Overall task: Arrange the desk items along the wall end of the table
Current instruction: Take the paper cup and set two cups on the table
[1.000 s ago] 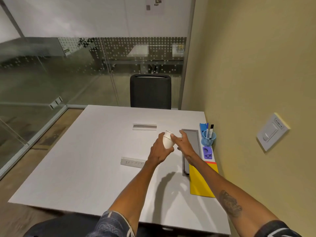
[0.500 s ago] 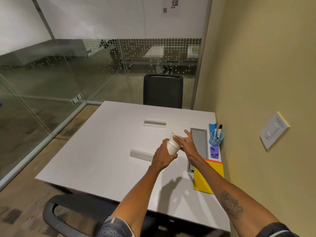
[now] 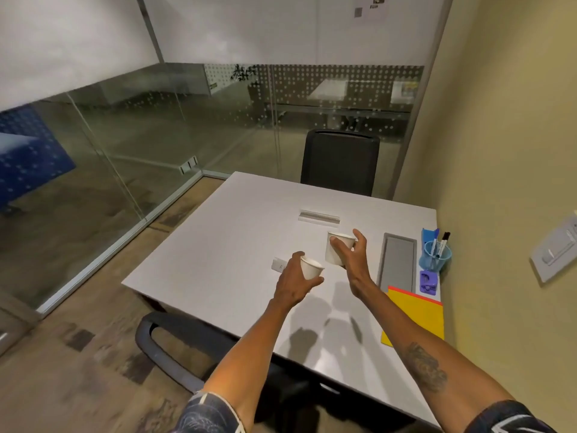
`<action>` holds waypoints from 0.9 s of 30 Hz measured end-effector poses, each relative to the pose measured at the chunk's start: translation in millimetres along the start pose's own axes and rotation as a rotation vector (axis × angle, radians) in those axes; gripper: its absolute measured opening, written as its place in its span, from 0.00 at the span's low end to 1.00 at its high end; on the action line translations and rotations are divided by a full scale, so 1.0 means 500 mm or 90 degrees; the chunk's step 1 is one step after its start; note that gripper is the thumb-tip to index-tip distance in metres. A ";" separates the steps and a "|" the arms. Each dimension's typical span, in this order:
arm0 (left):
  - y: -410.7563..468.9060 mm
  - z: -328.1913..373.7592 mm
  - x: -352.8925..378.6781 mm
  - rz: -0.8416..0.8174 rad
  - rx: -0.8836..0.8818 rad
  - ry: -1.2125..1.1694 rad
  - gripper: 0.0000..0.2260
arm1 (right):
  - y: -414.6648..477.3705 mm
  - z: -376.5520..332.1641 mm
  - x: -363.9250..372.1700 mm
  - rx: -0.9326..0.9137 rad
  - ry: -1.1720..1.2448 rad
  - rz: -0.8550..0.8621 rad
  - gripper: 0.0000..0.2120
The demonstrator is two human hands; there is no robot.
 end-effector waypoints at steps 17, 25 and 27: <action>-0.035 -0.143 -0.456 0.139 0.045 -0.008 0.35 | -0.107 -0.072 0.418 -0.047 -0.061 -0.032 0.31; -0.058 -0.253 -0.698 0.181 0.044 -0.055 0.36 | -0.177 -0.086 0.654 -0.051 -0.061 -0.038 0.32; -0.062 -0.275 -0.750 0.192 0.035 -0.069 0.35 | -0.189 -0.094 0.706 -0.054 -0.062 -0.046 0.32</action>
Point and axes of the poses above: each hand's wrist, its own y-axis towards the middle knuckle, its own x-axis out of the palm, z = x × y, the point moved 9 cm from there along y, towards the middle knuckle, and after that the axes turned 12 degrees about -y, right-handed, at the moved point
